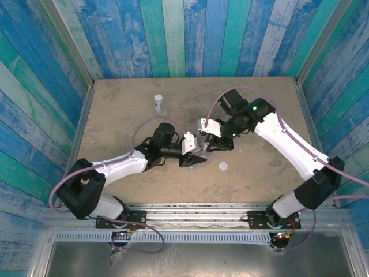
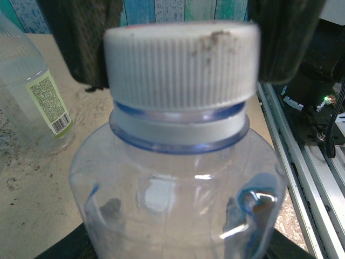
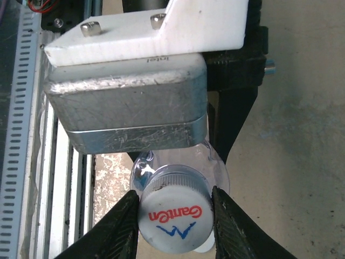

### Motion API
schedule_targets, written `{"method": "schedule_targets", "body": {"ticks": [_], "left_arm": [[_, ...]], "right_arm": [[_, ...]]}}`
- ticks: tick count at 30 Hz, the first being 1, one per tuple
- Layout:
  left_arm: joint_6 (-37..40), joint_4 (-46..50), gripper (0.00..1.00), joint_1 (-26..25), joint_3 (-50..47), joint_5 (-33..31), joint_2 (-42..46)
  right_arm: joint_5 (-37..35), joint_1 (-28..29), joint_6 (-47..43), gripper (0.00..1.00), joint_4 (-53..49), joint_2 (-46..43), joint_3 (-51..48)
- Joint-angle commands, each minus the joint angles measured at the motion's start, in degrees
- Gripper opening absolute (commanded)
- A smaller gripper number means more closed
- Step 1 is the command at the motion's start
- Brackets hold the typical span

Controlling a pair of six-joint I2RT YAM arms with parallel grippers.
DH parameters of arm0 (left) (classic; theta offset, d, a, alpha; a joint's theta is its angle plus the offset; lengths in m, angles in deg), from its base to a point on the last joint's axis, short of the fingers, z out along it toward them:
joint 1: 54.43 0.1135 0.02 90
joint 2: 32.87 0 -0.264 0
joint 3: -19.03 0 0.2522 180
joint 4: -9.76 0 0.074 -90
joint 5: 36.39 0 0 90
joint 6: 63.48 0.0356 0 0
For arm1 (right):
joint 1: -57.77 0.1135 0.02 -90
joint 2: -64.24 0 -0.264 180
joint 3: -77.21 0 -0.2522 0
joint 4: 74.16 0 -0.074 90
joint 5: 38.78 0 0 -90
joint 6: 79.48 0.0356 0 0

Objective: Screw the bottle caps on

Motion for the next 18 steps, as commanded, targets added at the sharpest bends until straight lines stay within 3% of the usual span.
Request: {"method": "schedule_targets", "body": {"ticks": [1,8,11,18], "left_arm": [[0.6,0.1,0.49,-0.1,1.3,0.8,1.8],[-3.0,-5.3,0.48,-0.1,0.5,-3.2,1.2],[-5.6,-9.9,0.47,-0.1,0.4,-6.9,-0.2],[-6.7,-12.7,0.47,-0.1,4.7,-14.2,-4.8]], "right_arm": [[1.1,0.2,-0.7,0.35,-2.0,0.5,0.8],[0.6,0.1,5.6,0.17,-1.8,0.6,1.7],[-1.1,0.3,14.9,0.10,-0.2,1.1,2.1],[-9.8,1.3,42.5,0.11,2.4,1.5,0.8]]}}
